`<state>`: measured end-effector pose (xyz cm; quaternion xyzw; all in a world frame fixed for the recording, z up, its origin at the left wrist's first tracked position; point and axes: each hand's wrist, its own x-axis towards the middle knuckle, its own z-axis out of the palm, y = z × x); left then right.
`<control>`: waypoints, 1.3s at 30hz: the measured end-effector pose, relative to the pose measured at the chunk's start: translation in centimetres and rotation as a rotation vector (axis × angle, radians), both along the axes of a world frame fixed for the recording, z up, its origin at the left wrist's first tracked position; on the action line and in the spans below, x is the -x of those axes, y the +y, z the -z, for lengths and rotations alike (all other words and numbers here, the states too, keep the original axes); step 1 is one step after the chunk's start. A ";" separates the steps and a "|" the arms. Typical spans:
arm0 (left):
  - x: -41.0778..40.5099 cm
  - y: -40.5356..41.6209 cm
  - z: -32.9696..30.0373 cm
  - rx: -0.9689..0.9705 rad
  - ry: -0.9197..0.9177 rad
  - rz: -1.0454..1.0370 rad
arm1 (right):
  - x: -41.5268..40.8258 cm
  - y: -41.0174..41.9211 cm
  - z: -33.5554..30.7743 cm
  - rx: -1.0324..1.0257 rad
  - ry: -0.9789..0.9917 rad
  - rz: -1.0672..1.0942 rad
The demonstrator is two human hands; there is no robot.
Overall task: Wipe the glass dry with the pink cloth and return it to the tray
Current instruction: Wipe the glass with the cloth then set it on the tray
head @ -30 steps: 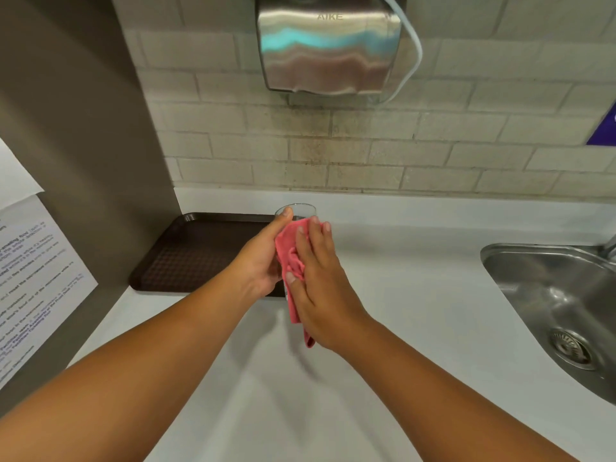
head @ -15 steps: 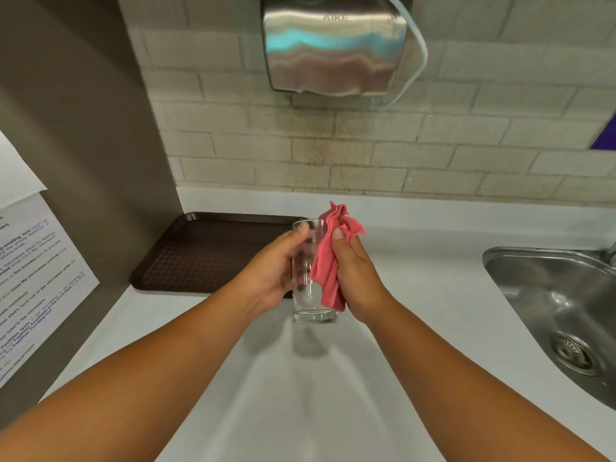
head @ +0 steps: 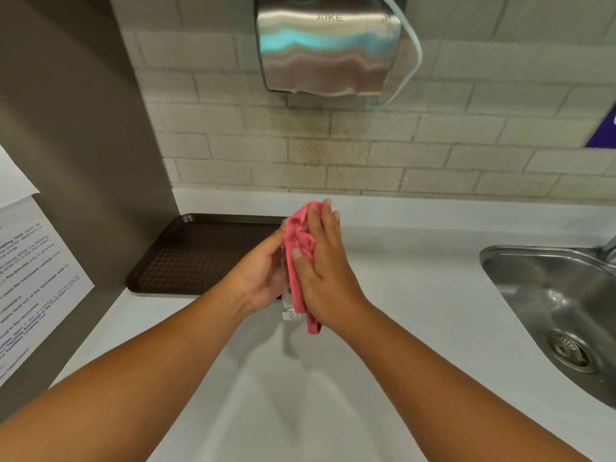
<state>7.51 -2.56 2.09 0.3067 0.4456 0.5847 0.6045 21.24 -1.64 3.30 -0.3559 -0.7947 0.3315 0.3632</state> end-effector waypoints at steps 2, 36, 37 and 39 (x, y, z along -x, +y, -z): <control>-0.2 -0.3 -0.2 -0.008 -0.047 -0.024 | -0.3 1.1 -0.9 0.164 0.181 -0.040; -3.2 1.1 -3.2 0.074 -0.089 -0.111 | -0.5 2.1 -0.7 0.062 0.128 0.011; -3.4 1.0 -3.2 0.066 -0.093 -0.121 | -0.6 2.6 -1.4 0.086 0.154 0.009; -3.4 1.1 -3.1 0.059 -0.089 -0.140 | -0.8 3.6 -2.2 0.195 0.222 -0.002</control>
